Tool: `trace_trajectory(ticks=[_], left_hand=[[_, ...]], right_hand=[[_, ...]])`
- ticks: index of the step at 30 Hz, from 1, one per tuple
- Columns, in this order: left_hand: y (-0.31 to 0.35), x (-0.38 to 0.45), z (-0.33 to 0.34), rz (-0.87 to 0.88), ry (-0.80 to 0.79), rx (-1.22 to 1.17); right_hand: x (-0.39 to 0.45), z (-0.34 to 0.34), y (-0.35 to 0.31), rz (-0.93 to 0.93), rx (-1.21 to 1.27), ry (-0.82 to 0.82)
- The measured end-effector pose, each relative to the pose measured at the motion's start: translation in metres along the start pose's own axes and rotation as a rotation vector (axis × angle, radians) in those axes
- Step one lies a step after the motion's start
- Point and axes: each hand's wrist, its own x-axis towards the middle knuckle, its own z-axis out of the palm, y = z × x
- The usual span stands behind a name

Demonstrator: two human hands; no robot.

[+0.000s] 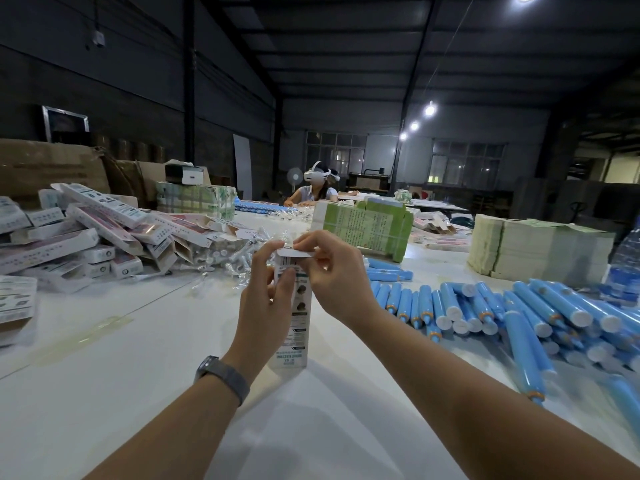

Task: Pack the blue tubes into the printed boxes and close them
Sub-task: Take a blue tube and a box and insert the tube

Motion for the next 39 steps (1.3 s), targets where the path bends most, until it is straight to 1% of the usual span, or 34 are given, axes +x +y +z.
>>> trace_trajectory(ticks=[3, 6, 9, 15, 19, 24, 31, 35, 39], left_hand=[[0.001, 0.0, 0.0, -0.01, -0.004, -0.029], [0.001, 0.001, -0.001, -0.039, -0.011, -0.033], [0.002, 0.002, -0.001, -0.055, -0.015, -0.063], [0.008, 0.004, 0.0, -0.075, 0.003, -0.172], [0.015, 0.007, -0.001, -0.023, 0.035, -0.129], [0.016, 0.011, -0.001, 0.001, 0.065, -0.071], [0.013, 0.012, 0.001, 0.048, 0.072, -0.047], [0.013, 0.012, 0.001, 0.041, 0.07, -0.073], [0.011, 0.014, 0.002, 0.032, 0.071, -0.068]], right_hand=[[-0.001, -0.001, 0.0, -0.001, -0.022, -0.008], [-0.001, 0.0, -0.002, 0.035, 0.022, -0.028], [0.001, 0.002, -0.002, 0.05, 0.056, 0.004], [-0.001, 0.004, -0.003, -0.003, 0.051, 0.034], [-0.003, 0.005, 0.0, -0.051, -0.001, 0.051], [0.0, 0.004, -0.002, 0.026, 0.116, 0.036], [0.0, -0.003, 0.0, 0.159, 0.396, 0.001], [-0.001, -0.001, -0.001, 0.17, 0.418, 0.022], [0.003, -0.002, -0.002, 0.2, 0.427, -0.001]])
